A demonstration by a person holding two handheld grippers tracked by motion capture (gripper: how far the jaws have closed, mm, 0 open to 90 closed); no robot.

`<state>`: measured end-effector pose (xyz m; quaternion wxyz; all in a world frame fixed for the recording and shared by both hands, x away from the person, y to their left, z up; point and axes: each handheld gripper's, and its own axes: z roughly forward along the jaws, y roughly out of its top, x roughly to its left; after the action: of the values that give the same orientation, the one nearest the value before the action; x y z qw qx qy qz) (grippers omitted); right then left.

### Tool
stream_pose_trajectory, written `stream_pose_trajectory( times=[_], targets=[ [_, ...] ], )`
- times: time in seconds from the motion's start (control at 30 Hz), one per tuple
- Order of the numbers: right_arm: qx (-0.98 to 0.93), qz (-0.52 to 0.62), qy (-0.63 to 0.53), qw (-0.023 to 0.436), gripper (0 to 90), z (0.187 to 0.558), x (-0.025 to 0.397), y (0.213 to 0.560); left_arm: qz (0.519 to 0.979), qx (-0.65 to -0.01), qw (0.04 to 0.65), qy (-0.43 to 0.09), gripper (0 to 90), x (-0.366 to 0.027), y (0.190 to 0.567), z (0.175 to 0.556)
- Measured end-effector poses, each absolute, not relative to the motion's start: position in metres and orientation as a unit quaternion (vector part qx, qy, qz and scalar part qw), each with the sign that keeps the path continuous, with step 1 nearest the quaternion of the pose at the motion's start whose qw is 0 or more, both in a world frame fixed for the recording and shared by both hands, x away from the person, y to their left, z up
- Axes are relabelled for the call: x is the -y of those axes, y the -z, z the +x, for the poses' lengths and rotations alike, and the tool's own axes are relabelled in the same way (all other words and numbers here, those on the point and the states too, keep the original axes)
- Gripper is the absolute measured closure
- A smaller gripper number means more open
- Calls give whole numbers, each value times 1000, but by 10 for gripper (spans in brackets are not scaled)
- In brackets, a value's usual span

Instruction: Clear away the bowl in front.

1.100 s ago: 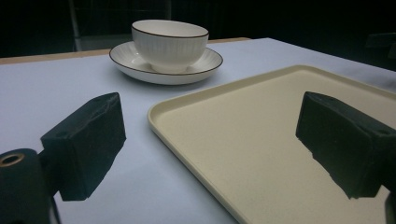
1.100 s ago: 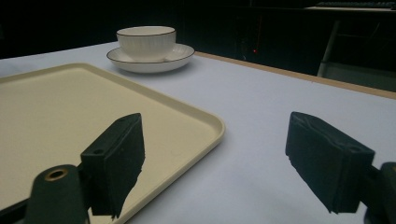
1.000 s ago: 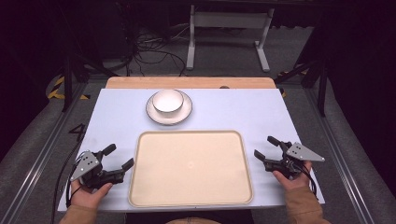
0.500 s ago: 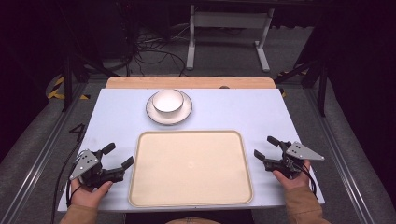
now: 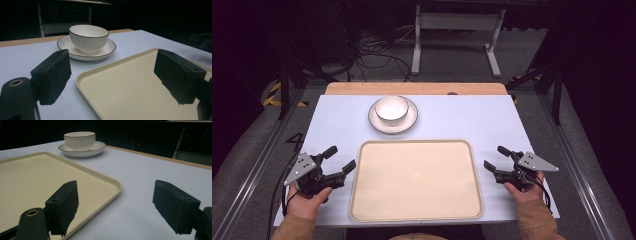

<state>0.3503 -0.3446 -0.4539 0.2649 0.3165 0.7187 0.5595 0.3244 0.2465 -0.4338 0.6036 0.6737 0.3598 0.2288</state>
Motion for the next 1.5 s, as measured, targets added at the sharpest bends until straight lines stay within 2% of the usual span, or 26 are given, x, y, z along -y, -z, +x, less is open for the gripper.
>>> stream_pose_trajectory(
  times=[0.3, 0.47, 0.57, 0.77, 1.0, 1.17, 1.5],
  targets=[
    [-720, 317, -557, 264, 213, 351, 344, 454, 665, -354, 615, -234, 121, -246, 413, 327],
    [-721, 319, -558, 262, 211, 352, 344, 454, 675, -346, 604, -246, 118, -244, 400, 328],
    [-722, 319, -555, 260, 209, 352, 344, 454, 697, -333, 579, -261, 118, -243, 391, 327],
    [-723, 319, -555, 260, 208, 352, 344, 454, 690, -333, 590, -255, 119, -244, 379, 328],
    [-725, 319, -553, 258, 209, 353, 344, 454, 680, -346, 596, -250, 147, -245, 372, 333],
    [-726, 321, -553, 254, 208, 353, 344, 453, 687, -349, 573, -280, 185, -245, 367, 336],
    [-727, 322, -551, 254, 208, 353, 343, 454, 689, -340, 589, -249, 185, -236, 358, 362]
  ],
)
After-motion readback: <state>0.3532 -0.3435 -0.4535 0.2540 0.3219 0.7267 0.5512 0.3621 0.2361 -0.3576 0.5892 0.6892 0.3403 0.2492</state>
